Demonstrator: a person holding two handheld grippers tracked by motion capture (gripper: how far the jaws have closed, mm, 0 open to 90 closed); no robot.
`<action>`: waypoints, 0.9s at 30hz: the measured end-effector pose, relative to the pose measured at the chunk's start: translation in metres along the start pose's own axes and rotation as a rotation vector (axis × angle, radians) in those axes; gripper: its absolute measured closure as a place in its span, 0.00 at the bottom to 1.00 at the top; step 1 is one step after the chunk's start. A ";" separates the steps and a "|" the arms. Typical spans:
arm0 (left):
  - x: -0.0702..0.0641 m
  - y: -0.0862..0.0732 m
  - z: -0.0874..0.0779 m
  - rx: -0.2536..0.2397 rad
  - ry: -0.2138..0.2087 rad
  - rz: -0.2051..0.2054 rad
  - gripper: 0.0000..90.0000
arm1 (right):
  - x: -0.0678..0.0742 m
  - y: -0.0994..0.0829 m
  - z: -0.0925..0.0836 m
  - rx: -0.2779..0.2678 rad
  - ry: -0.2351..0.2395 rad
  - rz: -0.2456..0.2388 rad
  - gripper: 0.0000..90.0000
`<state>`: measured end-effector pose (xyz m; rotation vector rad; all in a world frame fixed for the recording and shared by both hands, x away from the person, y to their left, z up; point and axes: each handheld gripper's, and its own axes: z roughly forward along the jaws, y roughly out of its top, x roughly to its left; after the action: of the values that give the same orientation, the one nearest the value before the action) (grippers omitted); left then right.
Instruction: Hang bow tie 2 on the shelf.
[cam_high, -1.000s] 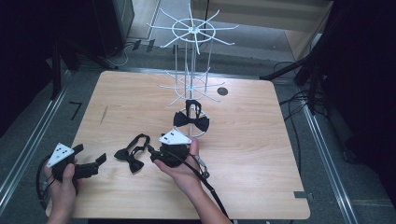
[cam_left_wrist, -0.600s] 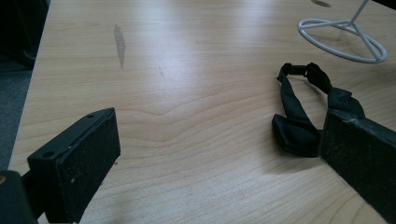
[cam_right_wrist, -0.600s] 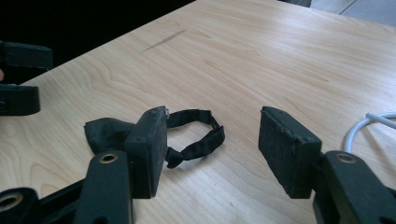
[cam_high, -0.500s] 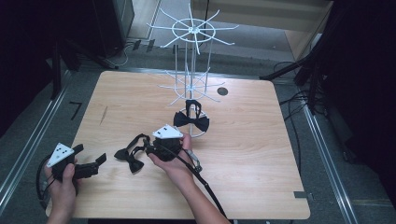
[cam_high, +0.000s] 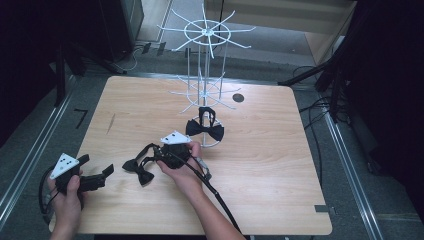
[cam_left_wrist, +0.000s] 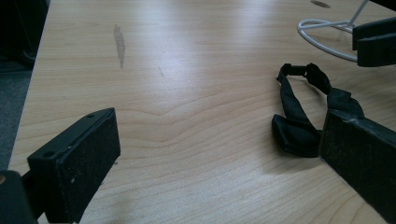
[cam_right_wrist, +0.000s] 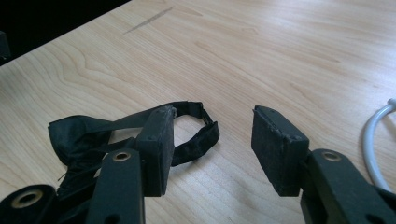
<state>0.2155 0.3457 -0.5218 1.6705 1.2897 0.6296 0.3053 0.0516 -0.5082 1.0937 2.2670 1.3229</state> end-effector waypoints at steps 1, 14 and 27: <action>0.000 0.000 0.000 0.000 0.000 0.000 0.00 | 0.000 0.000 0.001 0.005 0.000 0.002 0.57; 0.000 0.000 0.000 -0.002 -0.001 -0.003 0.00 | 0.005 0.002 0.021 0.045 -0.009 0.023 0.60; 0.000 0.000 0.000 -0.002 -0.003 -0.004 0.00 | 0.000 -0.004 0.032 0.118 -0.023 0.039 0.73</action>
<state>0.2158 0.3459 -0.5220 1.6658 1.2895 0.6253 0.3225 0.0703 -0.5287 1.1909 2.3441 1.1966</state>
